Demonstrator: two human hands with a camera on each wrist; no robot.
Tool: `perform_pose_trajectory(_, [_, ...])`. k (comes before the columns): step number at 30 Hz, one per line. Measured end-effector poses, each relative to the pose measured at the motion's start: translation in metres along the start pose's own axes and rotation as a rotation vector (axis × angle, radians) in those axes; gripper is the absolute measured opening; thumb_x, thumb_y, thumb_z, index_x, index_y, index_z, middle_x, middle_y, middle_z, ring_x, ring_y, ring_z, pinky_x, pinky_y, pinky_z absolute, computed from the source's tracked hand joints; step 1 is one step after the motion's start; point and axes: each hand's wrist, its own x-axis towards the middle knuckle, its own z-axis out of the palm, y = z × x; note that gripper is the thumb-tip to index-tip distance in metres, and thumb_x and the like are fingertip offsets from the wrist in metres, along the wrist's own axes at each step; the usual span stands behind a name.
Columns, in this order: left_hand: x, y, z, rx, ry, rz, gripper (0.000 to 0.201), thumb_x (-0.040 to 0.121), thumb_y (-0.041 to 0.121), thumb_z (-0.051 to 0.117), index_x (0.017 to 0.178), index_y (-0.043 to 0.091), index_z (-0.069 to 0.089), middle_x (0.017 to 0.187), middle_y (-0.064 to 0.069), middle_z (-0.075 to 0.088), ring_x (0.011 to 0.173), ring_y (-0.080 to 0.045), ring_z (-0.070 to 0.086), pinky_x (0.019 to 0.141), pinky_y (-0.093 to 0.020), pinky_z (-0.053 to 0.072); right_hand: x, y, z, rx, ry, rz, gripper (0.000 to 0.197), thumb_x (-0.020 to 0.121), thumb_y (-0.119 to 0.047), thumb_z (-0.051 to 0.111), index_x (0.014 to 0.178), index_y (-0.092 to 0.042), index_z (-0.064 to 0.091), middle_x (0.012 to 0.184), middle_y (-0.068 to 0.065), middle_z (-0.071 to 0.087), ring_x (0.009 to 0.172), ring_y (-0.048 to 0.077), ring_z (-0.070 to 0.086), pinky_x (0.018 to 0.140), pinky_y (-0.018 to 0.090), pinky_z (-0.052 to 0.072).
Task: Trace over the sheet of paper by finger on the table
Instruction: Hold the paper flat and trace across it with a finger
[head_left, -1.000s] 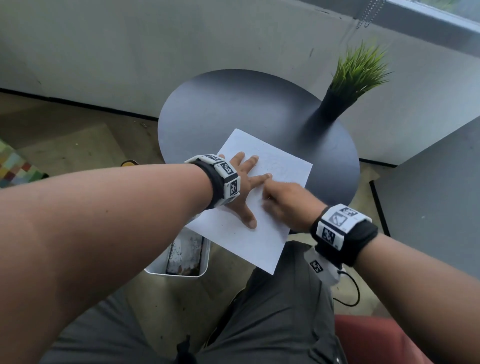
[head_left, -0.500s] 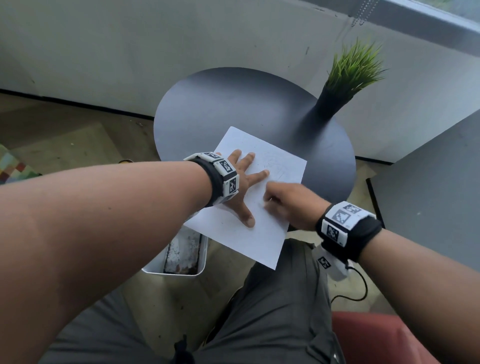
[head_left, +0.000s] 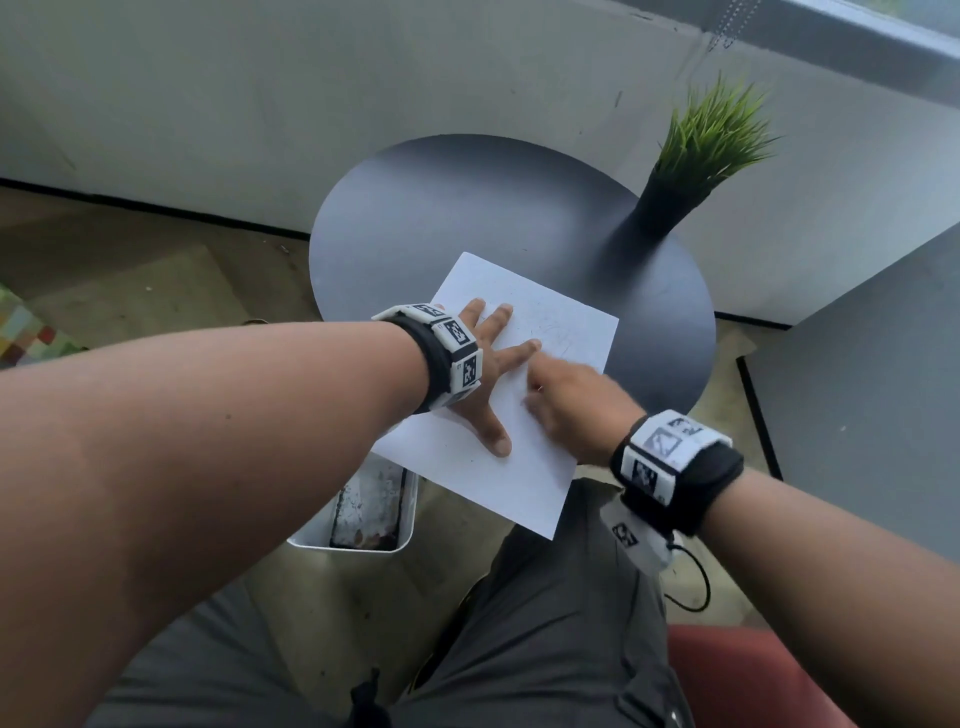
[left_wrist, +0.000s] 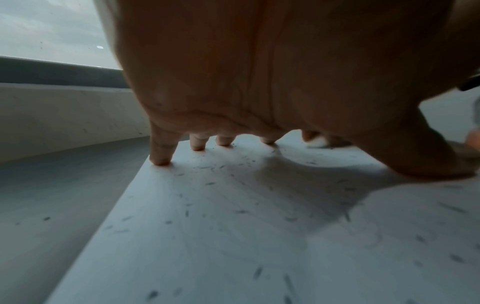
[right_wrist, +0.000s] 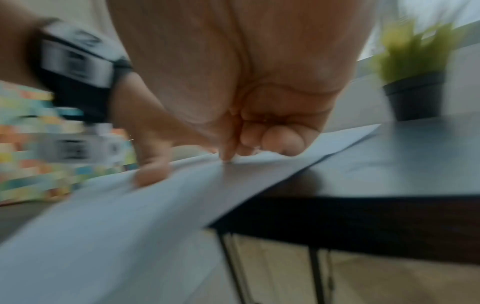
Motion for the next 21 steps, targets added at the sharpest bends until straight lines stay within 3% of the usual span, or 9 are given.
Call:
perform_pose_trajectory(2, [0.000,-0.001,-0.001,0.010,-0.007,0.004,0.144,0.047,0.093,0.068,0.153,0.049,-0.020,0.164,-0.006,-0.030,0.151,-0.040,-0.022,0.116,-0.071,0.009,-0.014,-0.012,0.006,-0.010,-0.096,-0.235,0.007,0.092,-0.020,0.052,0.092,-0.020,0.045,0.090,-0.005,0.052,0.084,0.021,0.050,0.070,0.032,0.039])
perform_pose_trajectory(3, [-0.001,0.000,-0.002,0.013,-0.013,0.005,0.144,0.047,0.093,0.068,0.153,0.049,-0.020,0.164,-0.006,-0.030,0.151,-0.040,-0.022,0.116,-0.071,0.009,-0.016,-0.009,0.002,-0.008,-0.134,-0.264,0.007,0.092,-0.019,0.053,0.091,-0.020,0.046,0.089,-0.004,0.053,0.082,0.020,0.050,0.070,0.032,0.040])
perform_pose_trajectory(5, [0.000,0.001,-0.002,0.004,-0.009,0.006,0.144,0.047,0.093,0.068,0.153,0.049,-0.020,0.164,-0.006,-0.029,0.151,-0.040,-0.022,0.116,-0.071,0.009,-0.008,0.005,-0.008,0.019,-0.106,-0.150,0.006,0.092,-0.024,0.053,0.094,-0.019,0.050,0.093,0.000,0.058,0.087,0.024,0.054,0.072,0.032,0.043])
perform_pose_trajectory(8, [0.002,-0.002,-0.001,0.000,0.031,0.010,0.143,0.044,0.096,0.063,0.153,0.051,-0.015,0.166,-0.005,-0.026,0.151,-0.037,-0.022,0.118,-0.069,0.006,0.005,0.029,-0.021,0.145,-0.041,0.192,0.018,0.094,-0.036,0.052,0.099,-0.019,0.050,0.096,0.004,0.060,0.088,0.026,0.057,0.077,0.036,0.047])
perform_pose_trajectory(10, [0.001,-0.004,0.000,0.017,0.078,0.036,0.139,0.045,0.097,0.062,0.156,0.049,-0.008,0.167,-0.004,-0.022,0.152,-0.036,-0.019,0.119,-0.066,0.006,0.010,0.033,-0.022,0.124,-0.014,0.261,0.020,0.095,-0.038,0.050,0.099,-0.019,0.047,0.096,0.009,0.061,0.086,0.029,0.058,0.080,0.040,0.050])
perform_pose_trajectory(13, [0.000,-0.004,0.000,0.008,0.076,0.056,0.132,0.055,0.090,0.066,0.157,0.046,-0.004,0.168,-0.003,-0.015,0.154,-0.033,-0.009,0.120,-0.062,0.013,0.002,0.020,-0.016,0.054,-0.015,0.163,0.016,0.096,-0.036,0.047,0.101,-0.021,0.044,0.097,0.009,0.060,0.084,0.031,0.057,0.078,0.042,0.051])
perform_pose_trajectory(18, [0.000,-0.005,0.000,0.006,0.027,0.048,0.134,0.057,0.087,0.069,0.157,0.045,-0.011,0.167,-0.002,-0.021,0.154,-0.034,-0.015,0.120,-0.065,0.013,-0.028,-0.006,-0.007,-0.032,-0.206,-0.267,0.007,0.092,-0.024,0.051,0.097,-0.020,0.049,0.088,0.001,0.063,0.080,0.025,0.056,0.069,0.036,0.048])
perform_pose_trajectory(19, [0.000,-0.004,-0.001,0.004,0.019,0.045,0.135,0.058,0.086,0.070,0.157,0.045,-0.012,0.167,-0.003,-0.022,0.153,-0.034,-0.016,0.120,-0.065,0.012,-0.027,-0.002,-0.009,-0.026,-0.218,-0.263,0.007,0.091,-0.023,0.053,0.097,-0.021,0.050,0.088,0.000,0.063,0.080,0.023,0.057,0.070,0.035,0.049])
perform_pose_trajectory(21, [0.000,-0.002,-0.003,-0.001,0.003,0.040,0.134,0.059,0.084,0.071,0.156,0.046,-0.012,0.167,-0.003,-0.022,0.153,-0.034,-0.017,0.120,-0.066,0.011,-0.015,0.013,-0.015,0.017,-0.148,-0.093,0.010,0.091,-0.030,0.054,0.098,-0.022,0.052,0.089,0.002,0.064,0.084,0.025,0.059,0.072,0.034,0.049])
